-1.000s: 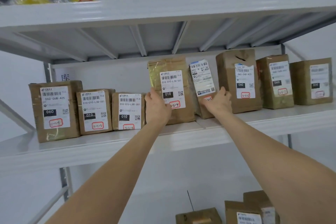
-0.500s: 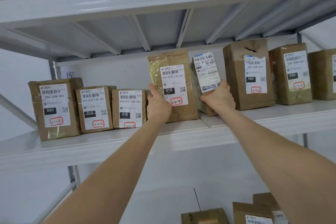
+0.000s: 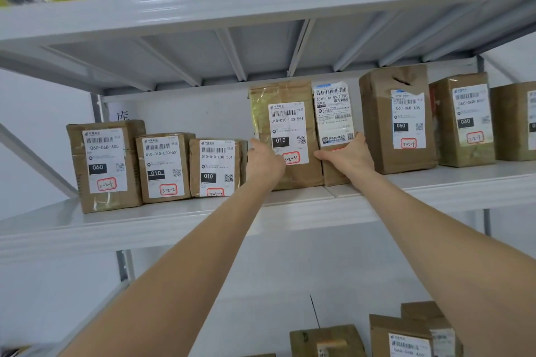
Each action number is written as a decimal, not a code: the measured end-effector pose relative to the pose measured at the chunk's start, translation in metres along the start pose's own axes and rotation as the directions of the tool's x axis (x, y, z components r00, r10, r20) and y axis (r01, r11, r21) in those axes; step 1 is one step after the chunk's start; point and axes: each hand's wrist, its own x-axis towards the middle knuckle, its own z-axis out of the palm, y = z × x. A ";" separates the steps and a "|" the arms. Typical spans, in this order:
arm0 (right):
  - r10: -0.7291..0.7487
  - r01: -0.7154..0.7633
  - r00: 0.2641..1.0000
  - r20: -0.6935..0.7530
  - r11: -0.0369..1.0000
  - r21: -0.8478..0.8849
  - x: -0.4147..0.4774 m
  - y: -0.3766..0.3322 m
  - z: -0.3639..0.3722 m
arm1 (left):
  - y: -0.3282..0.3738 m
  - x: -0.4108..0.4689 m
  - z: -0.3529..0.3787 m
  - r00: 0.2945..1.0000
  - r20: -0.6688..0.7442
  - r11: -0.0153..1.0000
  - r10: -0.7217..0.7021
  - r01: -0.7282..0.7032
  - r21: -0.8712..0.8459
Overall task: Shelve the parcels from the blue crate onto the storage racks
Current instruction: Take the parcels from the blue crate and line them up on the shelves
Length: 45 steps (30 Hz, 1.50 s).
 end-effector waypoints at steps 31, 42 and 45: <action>-0.008 0.010 0.999 0.036 0.999 -0.042 -0.018 -0.015 0.019 | -0.009 -0.009 -0.007 0.980 -0.077 0.983 0.181 -0.177 0.057; -0.028 0.035 0.998 0.049 0.985 -0.168 -0.028 -0.014 -0.006 | -0.002 -0.023 -0.001 0.958 -0.072 0.961 0.278 -0.277 0.025; -0.127 0.108 0.991 -0.050 0.955 -0.274 -0.026 -0.010 -0.028 | 0.019 -0.023 0.008 0.924 -0.117 0.927 0.364 -0.372 -0.052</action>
